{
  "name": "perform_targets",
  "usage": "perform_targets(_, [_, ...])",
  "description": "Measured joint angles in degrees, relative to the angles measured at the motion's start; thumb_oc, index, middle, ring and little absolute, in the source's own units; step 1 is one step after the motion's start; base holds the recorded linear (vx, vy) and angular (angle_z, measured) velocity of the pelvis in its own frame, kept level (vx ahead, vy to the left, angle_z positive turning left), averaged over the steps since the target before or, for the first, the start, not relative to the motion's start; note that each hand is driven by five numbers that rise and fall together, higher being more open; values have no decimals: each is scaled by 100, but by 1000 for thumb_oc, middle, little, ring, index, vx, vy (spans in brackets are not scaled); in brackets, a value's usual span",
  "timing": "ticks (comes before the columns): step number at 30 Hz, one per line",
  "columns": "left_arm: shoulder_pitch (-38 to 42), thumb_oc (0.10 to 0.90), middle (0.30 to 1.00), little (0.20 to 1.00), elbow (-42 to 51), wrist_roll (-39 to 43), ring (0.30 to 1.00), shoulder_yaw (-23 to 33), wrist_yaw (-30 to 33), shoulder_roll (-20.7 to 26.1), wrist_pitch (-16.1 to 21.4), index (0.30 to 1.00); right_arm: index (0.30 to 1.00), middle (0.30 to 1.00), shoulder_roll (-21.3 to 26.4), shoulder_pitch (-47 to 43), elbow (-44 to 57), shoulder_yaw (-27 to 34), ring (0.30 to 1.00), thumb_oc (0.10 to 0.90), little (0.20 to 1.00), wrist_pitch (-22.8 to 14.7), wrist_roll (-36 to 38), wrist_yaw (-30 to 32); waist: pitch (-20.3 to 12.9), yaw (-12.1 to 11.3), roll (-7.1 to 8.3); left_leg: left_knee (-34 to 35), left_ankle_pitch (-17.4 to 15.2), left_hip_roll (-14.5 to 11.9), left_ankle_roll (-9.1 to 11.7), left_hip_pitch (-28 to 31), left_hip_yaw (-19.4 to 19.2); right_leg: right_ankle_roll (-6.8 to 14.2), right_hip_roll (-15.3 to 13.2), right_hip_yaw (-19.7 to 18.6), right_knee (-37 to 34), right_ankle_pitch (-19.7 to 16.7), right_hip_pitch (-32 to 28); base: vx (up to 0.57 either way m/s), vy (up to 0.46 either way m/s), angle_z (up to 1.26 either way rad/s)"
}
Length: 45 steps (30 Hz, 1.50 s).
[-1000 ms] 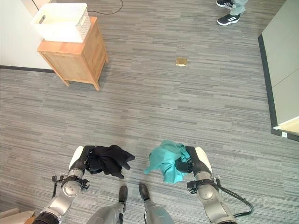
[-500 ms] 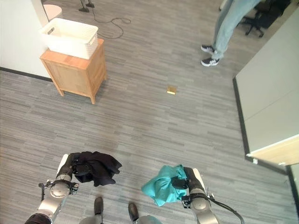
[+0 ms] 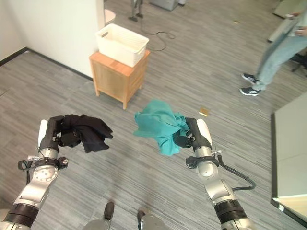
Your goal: Pick up bed clothes into laundry basket.
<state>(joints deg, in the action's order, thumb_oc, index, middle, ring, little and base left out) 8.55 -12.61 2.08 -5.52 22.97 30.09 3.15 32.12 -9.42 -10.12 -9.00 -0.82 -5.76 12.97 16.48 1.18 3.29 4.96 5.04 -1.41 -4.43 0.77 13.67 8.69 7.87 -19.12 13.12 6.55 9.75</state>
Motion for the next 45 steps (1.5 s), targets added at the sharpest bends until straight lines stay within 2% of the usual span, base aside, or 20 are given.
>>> perform_targets(3, [95, 400, 300, 300, -133, -4, 300, -106, -167, -33, -9, 300, 300, 300, -111, 431, 325, 52, 300, 400, 300, -57, 12, 50, 80, 358, 42, -29, -291, 31, -131, -157, 642, -166, 140, 412, -766, -314, 660, 512, -246, 133])
perform_targets(7, [-126, 400, 300, 300, -111, -48, 300, -341, -393, -91, -69, 300, 300, 300, -374, 899, 379, 94, 300, 400, 300, -57, -58, 41, -26, 629, 404, 27, -705, 72, 252, 182, 914, -374, -280, 958, -659, -636, 752, 549, -269, 121])
perform_targets(10, [-609, 400, 300, 300, 38, -50, 300, -311, -521, -129, -59, 300, 300, 300, -493, 832, 521, 313, 300, 400, 300, -104, -252, 36, -124, 824, 258, -2071, -1370, -116, 1265, 246, 717, -49, -65, 1160, -532, -444, 542, 435, -270, 27])
perform_targets(11, [-695, 400, 300, 300, 65, -40, 300, -308, -540, -130, -58, 300, 300, 300, -441, 809, 563, 343, 300, 400, 300, -111, -258, 49, -177, 834, 183, -2132, -939, -292, 1327, 475, 733, -301, 26, 1353, -81, -231, 747, 481, -332, -28])
perform_targets(13, [-844, 400, 300, 300, 110, -14, 300, -262, -609, -173, -61, 300, 300, 300, -103, 546, 564, 334, 300, 400, 300, -121, -301, 68, -259, 896, 420, -2991, -746, -338, 1010, 747, 54, -1547, 167, 1123, 843, -435, 856, 466, -301, -51])
perform_targets(15, [-847, 400, 300, 300, 60, 2, 300, -283, -650, -159, -64, 300, 300, 300, -431, 378, 559, 375, 300, 400, 300, -84, -293, 137, -157, 610, 575, -3417, -788, -247, 756, 349, -455, -634, 150, 971, 320, -245, 554, 447, -192, -95])
perform_targets(16, [-841, 400, 300, 300, 89, 4, 300, -302, -646, -265, -60, 300, 300, 300, -349, 393, 617, 366, 300, 400, 300, -89, -294, 129, -185, 560, 589, -3261, -818, -313, 743, 336, -443, -1433, 32, 897, 681, -46, 727, 480, -132, -68])
perform_targets(17, [-914, 400, 300, 300, 190, 8, 300, -389, -654, -325, -46, 300, 300, 300, -172, 389, 683, 352, 300, 400, 300, -122, -296, 130, -207, 543, 746, -3031, -909, -188, 877, 385, -670, -1610, -344, 695, 693, -253, 579, 420, -88, -76])
perform_targets(20, [-1044, 400, 300, 300, 201, 0, 300, -490, -803, -644, -73, 300, 300, 300, -167, 231, 746, 337, 300, 400, 300, -77, -310, 127, -135, 367, 489, -1443, -1177, 429, 971, -60, -1292, -922, -373, 158, -596, -579, -336, 421, -86, -80])
perform_targets(27, [-955, 400, 300, 300, 193, -228, 300, -565, -856, -1103, -58, 300, 300, 300, -114, 463, 827, 51, 300, 400, 300, -18, -552, 132, -210, 254, -217, -247, -152, 453, 492, -1438, -2762, -1545, 22, 416, -1557, -480, -1837, 400, 20, -19])
perform_targets(29, [-1029, 400, 300, 300, 185, -227, 300, -564, -863, -1129, -69, 300, 300, 300, -104, 503, 855, -148, 300, 400, 300, -18, -689, 93, -213, 144, -213, -345, -126, 506, 274, -1541, -3284, -1182, -12, 342, -1610, -222, -2203, 468, 99, -34])
perform_targets(31, [-1173, 400, 300, 300, 193, -228, 300, -586, -868, -1207, -67, 300, 300, 300, -53, 614, 865, -317, 300, 400, 300, -12, -931, 42, -326, 138, -411, -232, 65, 694, -458, -1320, -3218, -850, 310, 310, -1248, -16, -2464, 340, 68, -12])
perform_targets(32, [-1250, 400, 300, 300, 213, -227, 300, -616, -867, -1172, -69, 300, 300, 300, -26, 655, 865, -408, 300, 400, 300, -10, -1040, -9, -394, 102, -554, 40, 598, 606, -958, -1056, -2837, -507, 613, 305, -687, 245, -2426, 283, 41, 10])
perform_targets(33, [-1178, 400, 300, 300, 173, -224, 300, -636, -867, -1084, -137, 300, 300, 300, -95, 746, 896, -441, 300, 400, 300, -6, -1138, -62, -416, 130, -293, 22, 659, 755, -939, -903, -2537, -470, 492, 273, 132, 779, -2156, 230, 17, 13])
perform_targets(36, [-982, 400, 300, 300, 159, -225, 300, -691, -864, -1134, -164, 300, 300, 300, 195, 685, 1173, -397, 300, 400, 300, 4, -1370, -83, -407, 137, -327, 8, 445, 849, -1038, -699, -2016, -198, -333, 482, 1757, 1242, -1121, 224, -12, 23])
perform_targets(39, [-502, 400, 300, 300, 84, -222, 300, -695, -805, -1070, -177, 300, 300, 300, 533, 231, 1233, -456, 300, 400, 300, 71, -1636, -75, -158, 239, -256, 0, 355, 655, -868, -328, -1413, -137, -599, 224, 2887, 1288, -145, 153, -62, 52])
perform_targets(41, [-282, 400, 300, 300, -52, -220, 300, -645, -748, -1041, -161, 300, 300, 300, 570, -281, 1210, -488, 300, 400, 300, 146, -1672, -6, -107, 273, -216, -50, 354, 438, -851, -202, -1455, -138, -674, 35, 2569, 1210, 400, 283, -84, 53])
perform_targets(42, [-244, 400, 300, 300, -142, -202, 300, -530, -694, -1065, -149, 300, 300, 300, 701, -789, 1185, -638, 300, 400, 300, 172, -1670, 116, -86, 274, -173, -170, 310, 261, -782, -113, -1455, -190, -885, -78, 1474, 714, 498, 404, -80, 45])
perform_targets(44, [-146, 400, 300, 300, -303, -6, 300, -495, -615, -955, -92, 300, 300, 300, 1192, -1586, 1088, -878, 300, 400, 300, 163, -1670, 155, -110, 296, -73, -315, 37, 66, -163, -79, -1309, -101, -1046, -226, -364, -211, 224, 310, -35, 91])
perform_targets(45, [-146, 400, 300, 300, -320, 77, 300, -495, -611, -818, -66, 300, 300, 300, 1277, -1886, 983, -837, 300, 400, 300, 170, -1664, 299, -153, 346, 98, -343, -277, -28, 422, 14, -1268, 26, -1047, -227, -976, -1061, -114, 271, -46, 121])
